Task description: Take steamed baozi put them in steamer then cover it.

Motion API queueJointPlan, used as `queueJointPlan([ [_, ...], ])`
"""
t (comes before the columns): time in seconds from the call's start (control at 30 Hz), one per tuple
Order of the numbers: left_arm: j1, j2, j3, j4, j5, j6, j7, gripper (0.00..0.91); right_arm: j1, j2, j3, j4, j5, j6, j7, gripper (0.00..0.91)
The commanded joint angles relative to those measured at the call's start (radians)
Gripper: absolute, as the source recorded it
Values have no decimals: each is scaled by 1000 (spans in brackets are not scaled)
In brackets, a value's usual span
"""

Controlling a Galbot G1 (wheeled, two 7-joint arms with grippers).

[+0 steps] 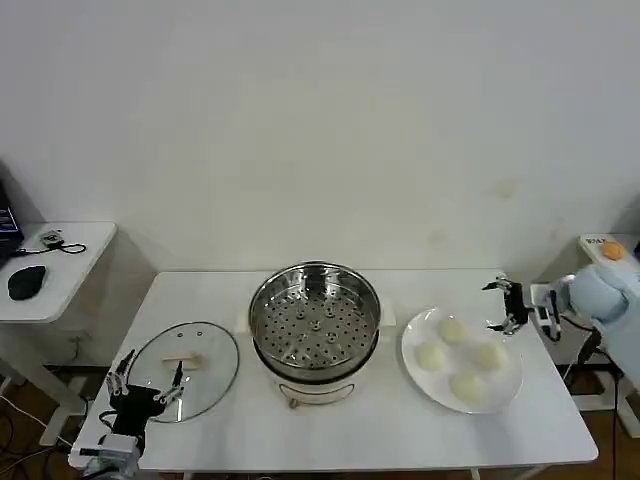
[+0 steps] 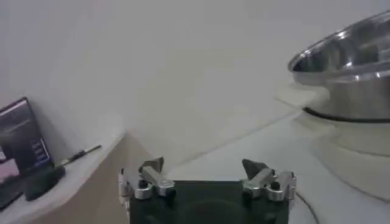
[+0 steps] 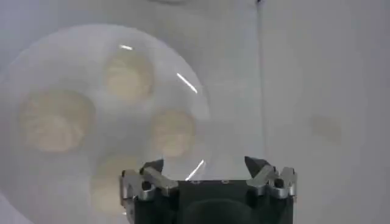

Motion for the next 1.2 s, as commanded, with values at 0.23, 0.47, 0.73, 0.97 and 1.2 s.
queueJointPlan([
  [0.23, 11, -9, -42, -25, 3, 0, 3, 907, 168, 172, -258, -227, -4, 24, -40, 907],
  [0.47, 12, -4, -59, -24, 1, -2, 3, 907, 176, 228, -260, -286, -27, 26, -19, 907],
  [0.73, 8, -2, -65, -19, -1, -3, 3, 907, 176, 265, -264, -333, -59, 30, -16, 907],
  [0.97, 8, -3, -67, -21, -1, -4, 3, 907, 173, 276, -271, -352, -75, 25, -13, 816],
  [1.2, 6, -4, -66, -22, 0, -6, 3, 907, 173, 288, -270, -366, -85, 23, -3, 695],
])
